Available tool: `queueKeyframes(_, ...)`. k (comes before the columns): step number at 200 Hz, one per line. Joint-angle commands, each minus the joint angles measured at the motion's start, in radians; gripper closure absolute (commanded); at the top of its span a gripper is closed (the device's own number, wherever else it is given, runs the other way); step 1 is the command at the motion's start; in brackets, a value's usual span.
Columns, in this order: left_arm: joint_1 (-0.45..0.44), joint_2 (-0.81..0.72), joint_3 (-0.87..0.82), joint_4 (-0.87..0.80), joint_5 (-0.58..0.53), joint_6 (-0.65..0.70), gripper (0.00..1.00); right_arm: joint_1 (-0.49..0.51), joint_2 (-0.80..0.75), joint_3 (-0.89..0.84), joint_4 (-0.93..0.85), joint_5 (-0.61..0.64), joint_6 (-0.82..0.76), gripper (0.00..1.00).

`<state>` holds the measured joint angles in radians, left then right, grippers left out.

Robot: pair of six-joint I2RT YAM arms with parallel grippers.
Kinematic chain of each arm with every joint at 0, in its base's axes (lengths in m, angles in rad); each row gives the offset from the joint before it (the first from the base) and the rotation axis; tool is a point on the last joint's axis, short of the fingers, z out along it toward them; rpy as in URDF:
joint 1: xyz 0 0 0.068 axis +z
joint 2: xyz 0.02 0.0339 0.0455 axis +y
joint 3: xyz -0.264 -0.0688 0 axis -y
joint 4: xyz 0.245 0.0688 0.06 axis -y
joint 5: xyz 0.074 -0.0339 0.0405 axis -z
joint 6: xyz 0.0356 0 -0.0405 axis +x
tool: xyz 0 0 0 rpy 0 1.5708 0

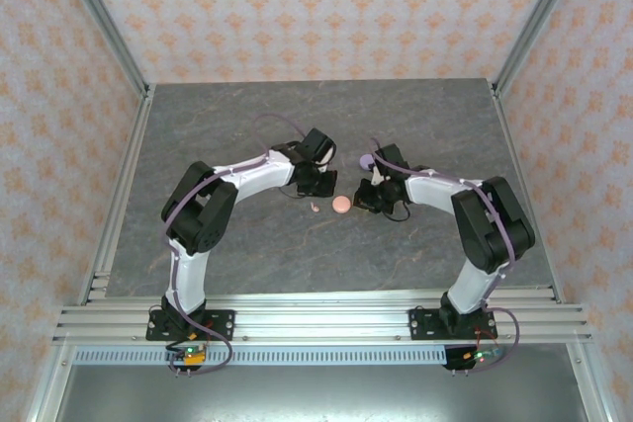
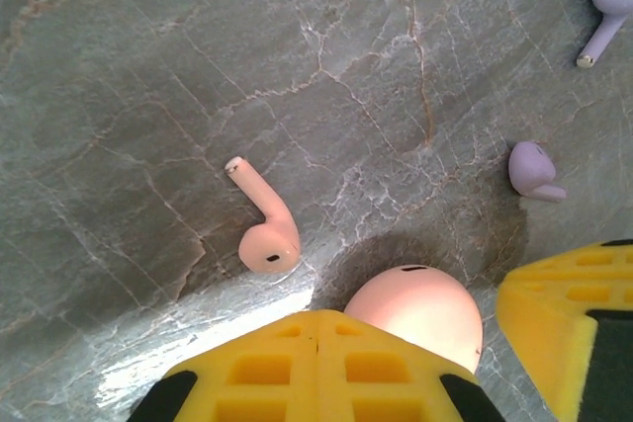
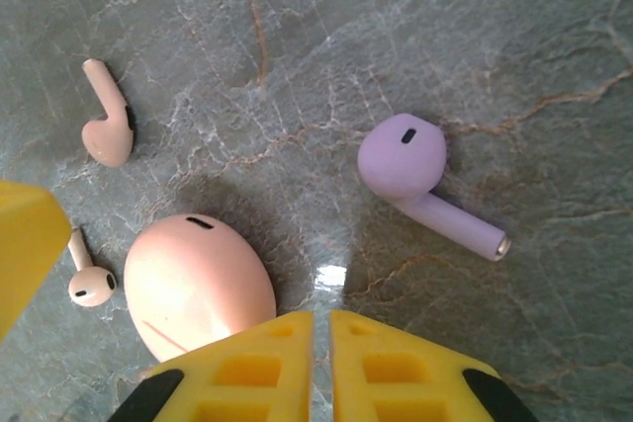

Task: Insert wireless bluetooth earbuds into charging case

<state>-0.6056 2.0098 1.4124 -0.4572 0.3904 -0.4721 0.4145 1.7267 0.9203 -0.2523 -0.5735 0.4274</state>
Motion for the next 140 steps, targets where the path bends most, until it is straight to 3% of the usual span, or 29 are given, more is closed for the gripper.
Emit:
queueKeyframes(1,-0.014,0.001,-0.022,-0.019,0.013,-0.014,1.00,0.003,0.022,0.035,0.010,-0.003,0.022,0.87)
queueKeyframes(140,-0.065,0.002,-0.068,-0.051,0.044,0.007,1.00,0.004,0.088,0.109,-0.019,0.025,0.031,0.88)
